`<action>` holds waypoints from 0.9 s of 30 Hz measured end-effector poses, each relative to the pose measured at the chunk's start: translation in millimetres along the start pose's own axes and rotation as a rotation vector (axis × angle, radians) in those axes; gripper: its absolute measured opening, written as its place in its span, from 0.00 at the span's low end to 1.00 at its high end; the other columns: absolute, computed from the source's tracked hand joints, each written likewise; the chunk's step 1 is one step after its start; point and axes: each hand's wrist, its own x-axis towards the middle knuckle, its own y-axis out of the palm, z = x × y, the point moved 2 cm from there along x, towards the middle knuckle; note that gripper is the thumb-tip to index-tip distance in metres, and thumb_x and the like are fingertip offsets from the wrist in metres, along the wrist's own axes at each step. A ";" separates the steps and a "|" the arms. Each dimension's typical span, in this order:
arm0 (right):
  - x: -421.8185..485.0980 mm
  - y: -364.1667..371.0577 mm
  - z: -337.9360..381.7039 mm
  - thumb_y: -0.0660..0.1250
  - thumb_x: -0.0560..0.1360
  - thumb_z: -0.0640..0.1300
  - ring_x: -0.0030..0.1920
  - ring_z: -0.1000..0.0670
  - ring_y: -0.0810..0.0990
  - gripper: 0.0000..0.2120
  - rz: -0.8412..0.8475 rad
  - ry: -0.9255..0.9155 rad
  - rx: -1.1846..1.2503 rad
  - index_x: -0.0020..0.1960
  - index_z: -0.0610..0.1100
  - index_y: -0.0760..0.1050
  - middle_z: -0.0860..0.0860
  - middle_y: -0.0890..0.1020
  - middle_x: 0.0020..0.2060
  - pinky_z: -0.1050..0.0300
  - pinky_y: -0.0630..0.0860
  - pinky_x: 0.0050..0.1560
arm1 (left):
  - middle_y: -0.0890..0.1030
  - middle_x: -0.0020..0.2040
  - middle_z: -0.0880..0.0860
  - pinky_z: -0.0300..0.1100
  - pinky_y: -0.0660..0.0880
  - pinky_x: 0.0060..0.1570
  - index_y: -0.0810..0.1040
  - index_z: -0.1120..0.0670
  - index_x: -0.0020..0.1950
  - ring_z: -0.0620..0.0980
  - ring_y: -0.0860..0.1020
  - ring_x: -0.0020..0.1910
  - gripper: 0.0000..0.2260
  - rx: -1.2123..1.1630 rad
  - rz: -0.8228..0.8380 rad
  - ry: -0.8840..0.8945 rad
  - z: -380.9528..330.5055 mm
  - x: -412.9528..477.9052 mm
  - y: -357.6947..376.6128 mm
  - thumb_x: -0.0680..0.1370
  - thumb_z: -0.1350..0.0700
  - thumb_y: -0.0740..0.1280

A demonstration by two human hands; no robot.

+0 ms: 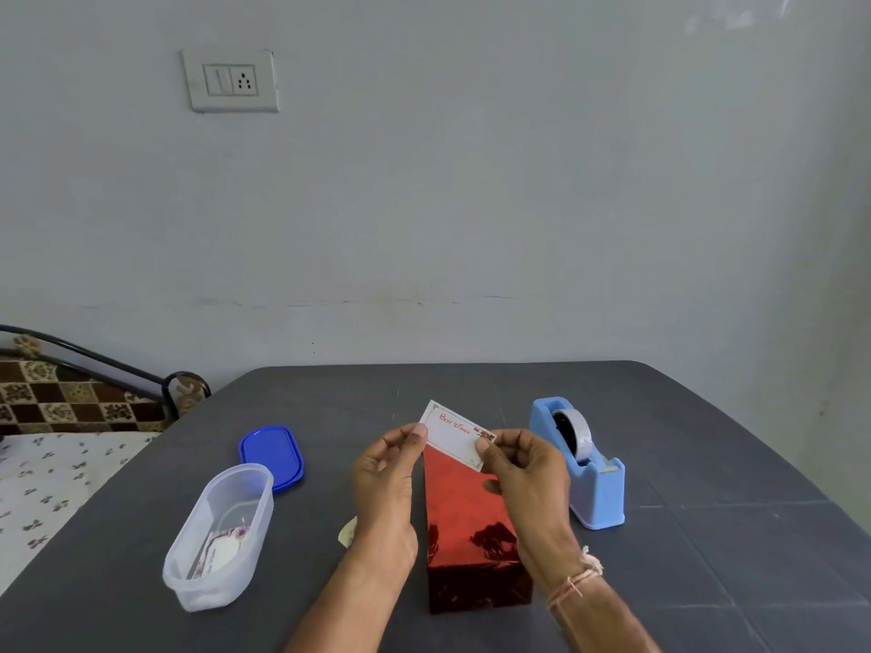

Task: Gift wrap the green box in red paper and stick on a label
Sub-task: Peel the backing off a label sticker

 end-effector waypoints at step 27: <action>75.6 10.7 -33.4 0.72 0.77 0.49 0.41 0.53 0.80 0.19 -0.033 -0.170 -0.854 0.57 0.53 0.63 0.58 0.81 0.37 0.55 0.70 0.37 | 0.81 0.41 0.40 0.53 0.64 0.57 0.83 0.44 0.37 0.49 0.71 0.62 0.07 0.836 -0.162 0.008 61.0 58.4 -1.1 0.72 0.43 0.75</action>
